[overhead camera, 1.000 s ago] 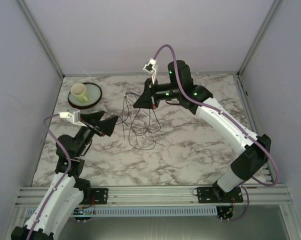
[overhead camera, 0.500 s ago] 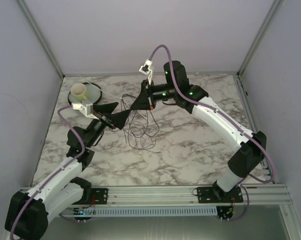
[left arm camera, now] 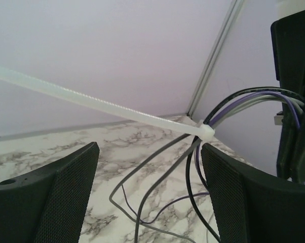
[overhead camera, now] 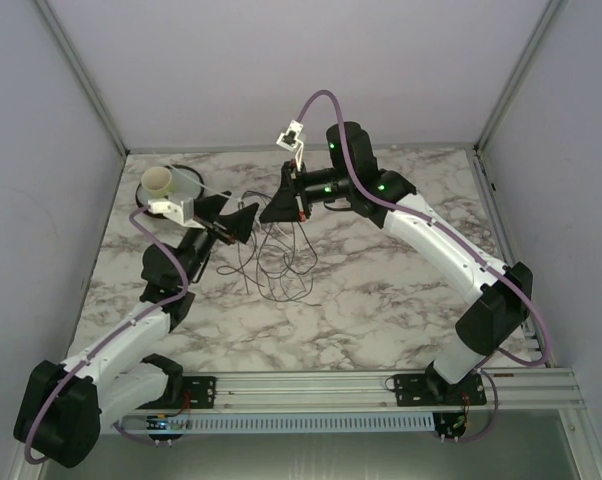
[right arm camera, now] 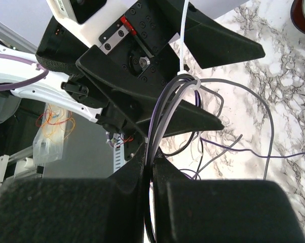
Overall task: Zip-tie the wires
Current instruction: Adjust the cable at the center of the board.
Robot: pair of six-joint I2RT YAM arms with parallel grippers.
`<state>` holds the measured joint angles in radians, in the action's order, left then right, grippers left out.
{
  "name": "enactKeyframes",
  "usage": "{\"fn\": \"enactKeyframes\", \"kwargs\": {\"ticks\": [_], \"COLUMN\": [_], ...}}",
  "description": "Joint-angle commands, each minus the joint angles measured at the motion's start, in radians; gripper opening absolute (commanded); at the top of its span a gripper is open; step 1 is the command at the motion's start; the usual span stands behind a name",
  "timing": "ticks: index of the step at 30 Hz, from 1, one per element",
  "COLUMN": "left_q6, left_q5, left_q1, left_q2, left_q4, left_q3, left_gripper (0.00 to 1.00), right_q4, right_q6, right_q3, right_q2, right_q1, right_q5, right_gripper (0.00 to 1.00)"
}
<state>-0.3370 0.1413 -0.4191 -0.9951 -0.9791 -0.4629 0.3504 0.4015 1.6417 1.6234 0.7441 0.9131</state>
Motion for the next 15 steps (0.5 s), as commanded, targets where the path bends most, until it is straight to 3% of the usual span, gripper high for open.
{"fn": "enactKeyframes", "kwargs": {"ticks": [1,5,9,13,15], "left_q6": [0.072,0.099,0.096,0.079,0.086], "left_q5": [-0.023,-0.002,0.065,0.062,0.052], "left_q1": [-0.006,-0.006,-0.006,-0.006,-0.006], "left_q2": [-0.041,-0.091,-0.15,-0.171,-0.161], "left_q4": [-0.099,-0.14,-0.194,-0.321,-0.31], "left_q3": [-0.045,-0.063,-0.084,-0.053,-0.052], "left_gripper": [0.82,0.76,0.53,0.32,0.2], "right_q4": [-0.034,-0.036,-0.039,-0.039,-0.038], "right_q6": [0.013,0.013,0.014,0.024,0.033], "right_q3": [0.054,0.055,0.05,0.036,0.029], "right_q2": [-0.003,-0.002,-0.001,0.003,0.0], "right_q1": [0.009,0.011,0.011,0.005,-0.006], "right_q5": [0.033,0.043,0.044,0.038,0.028], "right_gripper": [0.0,0.0,0.0,0.0,0.0]}}
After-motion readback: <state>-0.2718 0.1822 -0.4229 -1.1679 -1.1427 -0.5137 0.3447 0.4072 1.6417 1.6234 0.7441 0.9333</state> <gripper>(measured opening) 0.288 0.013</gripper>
